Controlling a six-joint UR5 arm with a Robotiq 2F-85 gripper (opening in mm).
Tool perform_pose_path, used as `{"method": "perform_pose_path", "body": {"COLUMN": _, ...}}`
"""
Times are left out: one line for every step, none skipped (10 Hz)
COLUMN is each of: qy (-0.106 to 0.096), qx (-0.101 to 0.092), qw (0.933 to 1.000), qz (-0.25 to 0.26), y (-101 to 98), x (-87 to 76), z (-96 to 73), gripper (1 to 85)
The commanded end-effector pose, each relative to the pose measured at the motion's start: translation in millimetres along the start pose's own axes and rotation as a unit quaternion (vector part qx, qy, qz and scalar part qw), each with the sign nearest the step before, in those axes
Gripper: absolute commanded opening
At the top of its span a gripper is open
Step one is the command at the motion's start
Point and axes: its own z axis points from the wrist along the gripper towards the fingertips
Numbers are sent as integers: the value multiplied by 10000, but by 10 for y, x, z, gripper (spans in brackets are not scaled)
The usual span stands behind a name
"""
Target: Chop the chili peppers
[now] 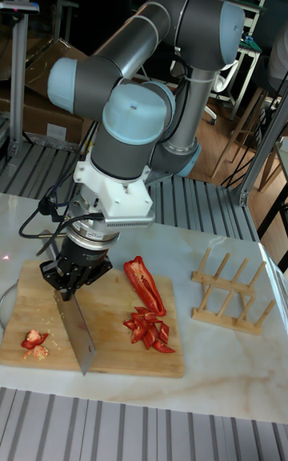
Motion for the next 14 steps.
{"method": "perform_pose_path", "body": {"qy": -222, "qx": -66, "qw": 9997, "qz": -26, "y": -37, "x": -22, "z": 61, "gripper": 13}}
{"method": "perform_pose_path", "body": {"qy": -218, "qx": -41, "qw": 9997, "qz": -57, "y": -46, "x": -18, "z": 55, "gripper": 13}}
{"method": "perform_pose_path", "body": {"qy": -238, "qx": -30, "qw": 9997, "qz": -87, "y": -50, "x": -26, "z": 52, "gripper": 13}}
{"method": "perform_pose_path", "body": {"qy": -227, "qx": 9, "qw": 9996, "qz": -141, "y": -60, "x": -13, "z": 37, "gripper": 13}}
{"method": "perform_pose_path", "body": {"qy": -190, "qx": 60, "qw": 9996, "qz": -181, "y": -70, "x": 10, "z": 11, "gripper": 13}}
{"method": "perform_pose_path", "body": {"qy": -179, "qx": 81, "qw": 9996, "qz": -196, "y": -66, "x": 15, "z": -13, "gripper": 13}}
{"method": "perform_pose_path", "body": {"qy": -212, "qx": 20, "qw": 9996, "qz": -195, "y": -33, "x": 4, "z": -18, "gripper": 13}}
{"method": "perform_pose_path", "body": {"qy": -244, "qx": -24, "qw": 9995, "qz": -179, "y": -6, "x": -19, "z": -24, "gripper": 13}}
{"method": "perform_pose_path", "body": {"qy": -204, "qx": -30, "qw": 9997, "qz": -118, "y": 23, "x": -31, "z": -57, "gripper": 13}}
{"method": "perform_pose_path", "body": {"qy": -115, "qx": -61, "qw": 9999, "qz": 19, "y": 96, "x": -45, "z": -126, "gripper": 13}}
{"method": "perform_pose_path", "body": {"qy": -40, "qx": -100, "qw": 9997, "qz": 226, "y": 195, "x": -60, "z": -213, "gripper": 13}}
{"method": "perform_pose_path", "body": {"qy": -158, "qx": -308, "qw": 9982, "qz": 486, "y": 389, "x": -134, "z": -312, "gripper": 13}}
{"method": "perform_pose_path", "body": {"qy": -214, "qx": -527, "qw": 9971, "qz": 498, "y": 574, "x": -172, "z": -386, "gripper": 13}}
{"method": "perform_pose_path", "body": {"qy": -180, "qx": -534, "qw": 9976, "qz": 397, "y": 655, "x": -165, "z": -435, "gripper": 13}}
